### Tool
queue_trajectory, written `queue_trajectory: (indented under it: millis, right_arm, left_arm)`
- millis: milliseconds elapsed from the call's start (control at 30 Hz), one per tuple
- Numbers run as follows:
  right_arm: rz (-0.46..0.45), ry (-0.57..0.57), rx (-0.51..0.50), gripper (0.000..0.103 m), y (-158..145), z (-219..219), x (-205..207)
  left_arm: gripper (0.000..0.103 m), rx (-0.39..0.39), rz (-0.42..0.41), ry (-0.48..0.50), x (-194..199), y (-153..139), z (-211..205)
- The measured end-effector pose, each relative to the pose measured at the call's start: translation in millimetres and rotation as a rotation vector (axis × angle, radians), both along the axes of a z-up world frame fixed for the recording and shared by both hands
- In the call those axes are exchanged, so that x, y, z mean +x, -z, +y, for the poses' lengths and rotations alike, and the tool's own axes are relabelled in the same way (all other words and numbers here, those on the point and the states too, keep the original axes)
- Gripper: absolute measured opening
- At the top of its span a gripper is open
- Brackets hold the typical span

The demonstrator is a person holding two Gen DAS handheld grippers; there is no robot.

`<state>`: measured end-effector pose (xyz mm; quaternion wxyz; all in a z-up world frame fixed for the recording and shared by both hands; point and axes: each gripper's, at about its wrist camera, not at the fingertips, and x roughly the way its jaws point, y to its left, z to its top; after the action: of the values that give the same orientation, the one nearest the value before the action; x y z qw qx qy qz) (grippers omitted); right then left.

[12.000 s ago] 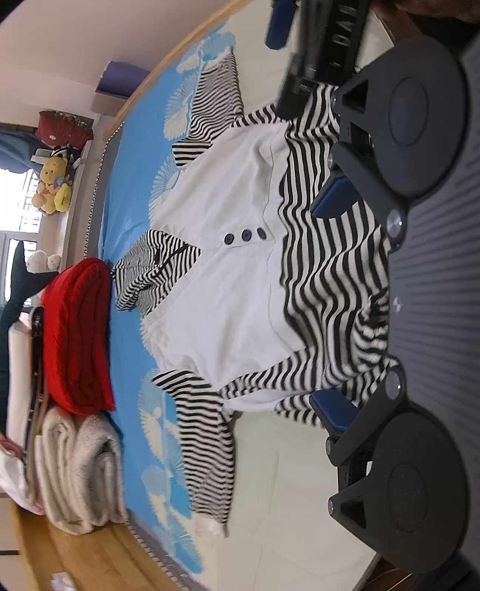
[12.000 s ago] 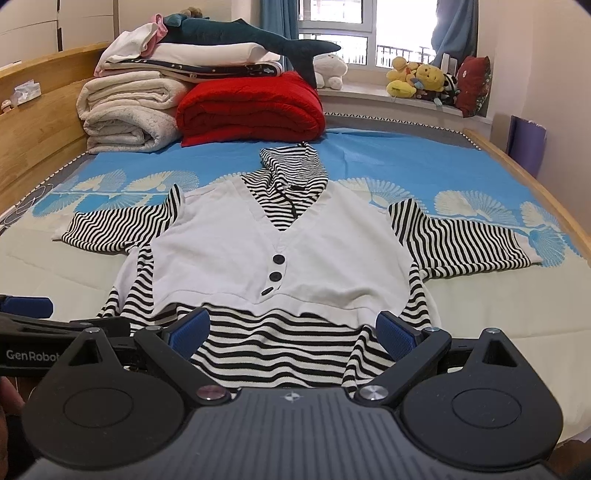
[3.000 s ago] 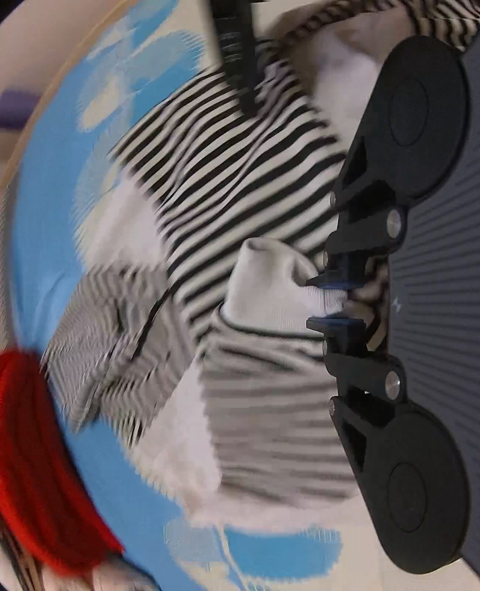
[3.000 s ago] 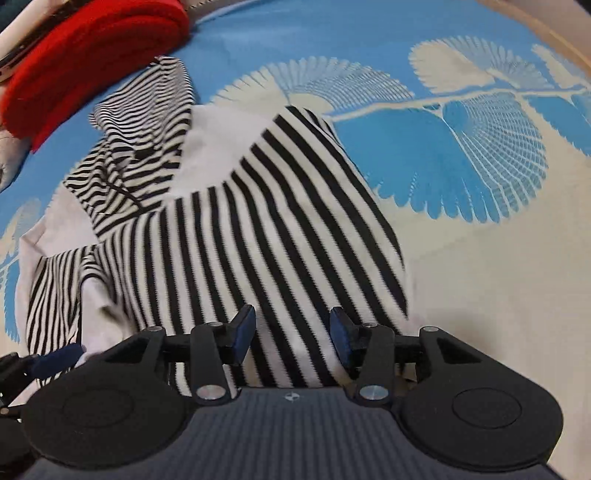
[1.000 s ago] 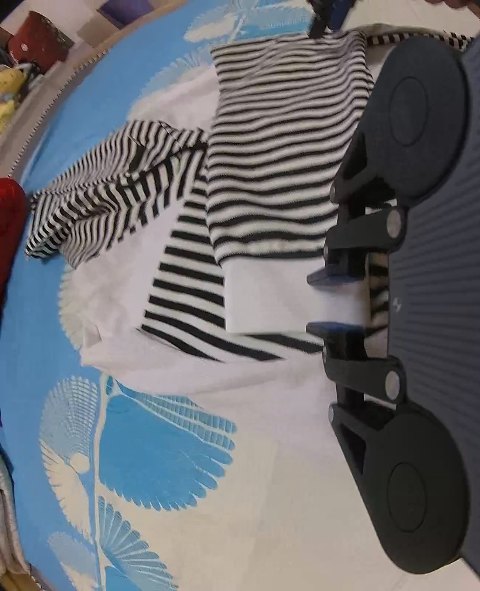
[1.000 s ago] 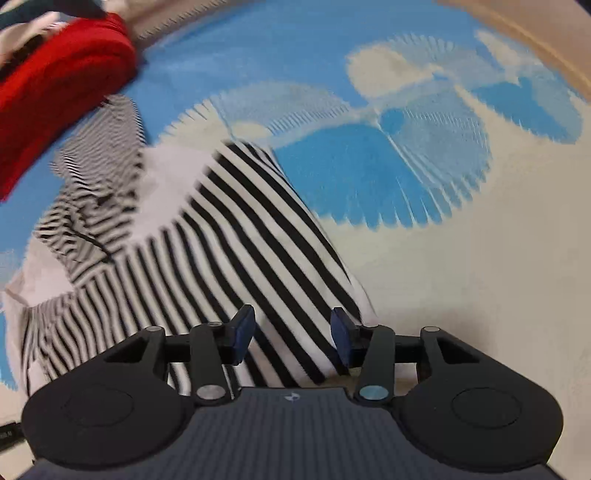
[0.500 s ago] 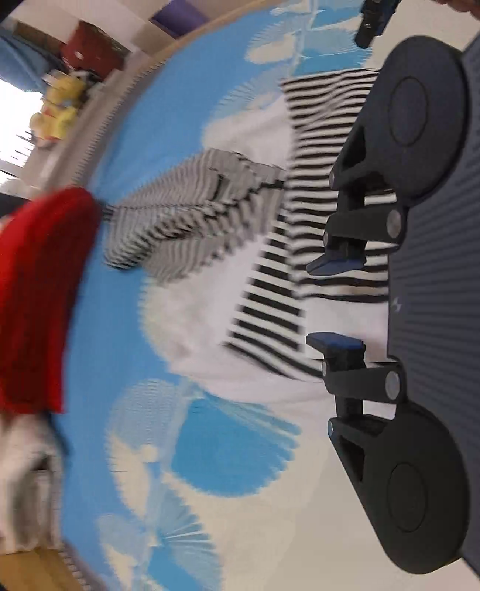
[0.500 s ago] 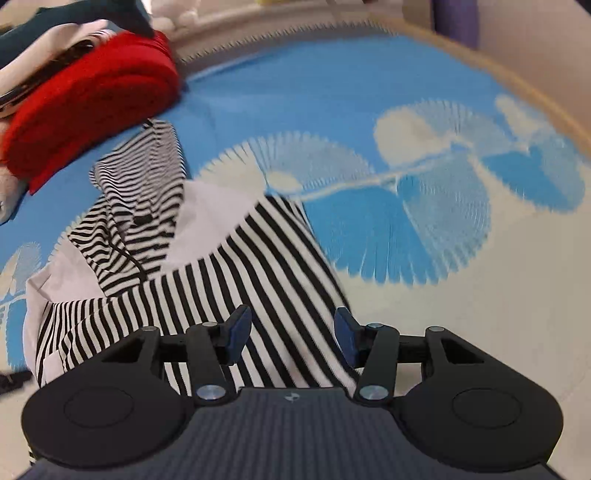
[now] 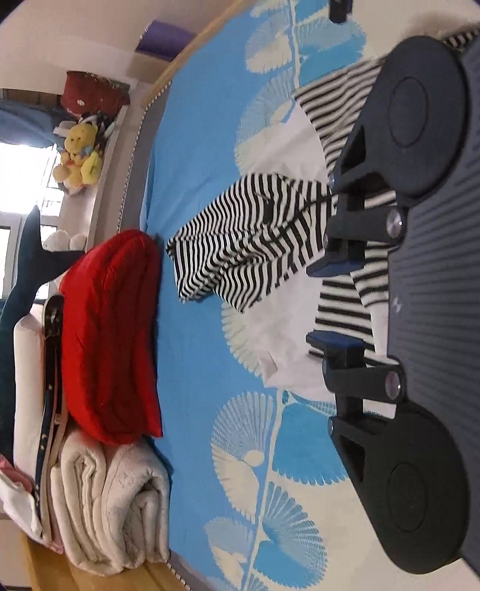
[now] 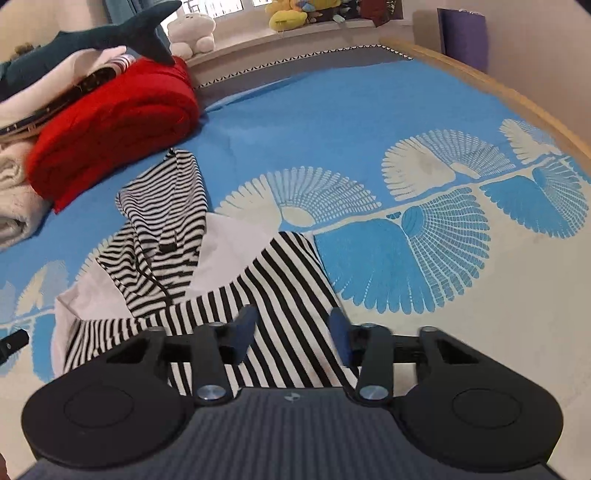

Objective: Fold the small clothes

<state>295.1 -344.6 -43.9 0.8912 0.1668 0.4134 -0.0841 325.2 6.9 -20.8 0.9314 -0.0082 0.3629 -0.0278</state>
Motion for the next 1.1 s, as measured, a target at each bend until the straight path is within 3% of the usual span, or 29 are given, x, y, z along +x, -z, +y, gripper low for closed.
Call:
queue_trajectory:
  millis: [100,200,333,400,533,633,700,767,933,1033,1100]
  right_arm:
    - [-0.007,-0.019,0.024,0.008,-0.8,-4.5,-1.2]
    - [-0.002,-0.033,0.028,0.008,-0.3,-6.8,-1.6]
    - [0.018,-0.091,0.037,0.009,2.6,-5.2,1.9]
    - [0.03,-0.103,0.046,0.01,5.7,-5.8,3.6]
    - [0.054,-0.097,0.054,0.01,12.0,-10.2,5.5]
    - [0.07,-0.086,0.055,0.01,17.8,-13.4,8.7]
    - [0.081,-0.08,0.054,0.011,22.0,-14.1,11.4]
    - [0.092,-0.073,0.059,0.012,26.0,-14.1,14.1]
    - [0.111,-0.061,0.044,0.012,34.5,-11.7,19.8]
    - [0.113,-0.041,0.035,0.012,37.2,-14.5,22.3]
    - [0.117,-0.027,0.033,0.012,38.5,-17.6,24.7]
  left_arm:
    - [0.014,-0.034,0.028,-0.009,18.7,-4.0,-0.2]
    - [0.009,-0.053,0.083,0.037,53.2,1.7,-7.4]
    - [0.009,0.024,0.111,0.089,118.3,18.8,-18.9]
    - [0.009,0.023,0.134,0.11,160.8,28.4,-19.8]
    - [0.01,0.005,0.145,0.054,243.7,42.5,-17.1]
    - [0.016,-0.025,0.158,-0.002,303.0,54.1,-18.2]
    - [0.044,-0.058,0.178,-0.023,335.8,62.2,-20.0]
    - [0.059,-0.071,0.183,-0.041,361.9,68.2,-23.4]
    - [0.06,-0.062,0.221,-0.09,411.3,94.2,-32.6]
    - [0.053,-0.017,0.221,-0.092,422.9,109.0,-38.4]
    - [0.005,0.012,0.233,-0.076,424.4,114.6,-42.3]
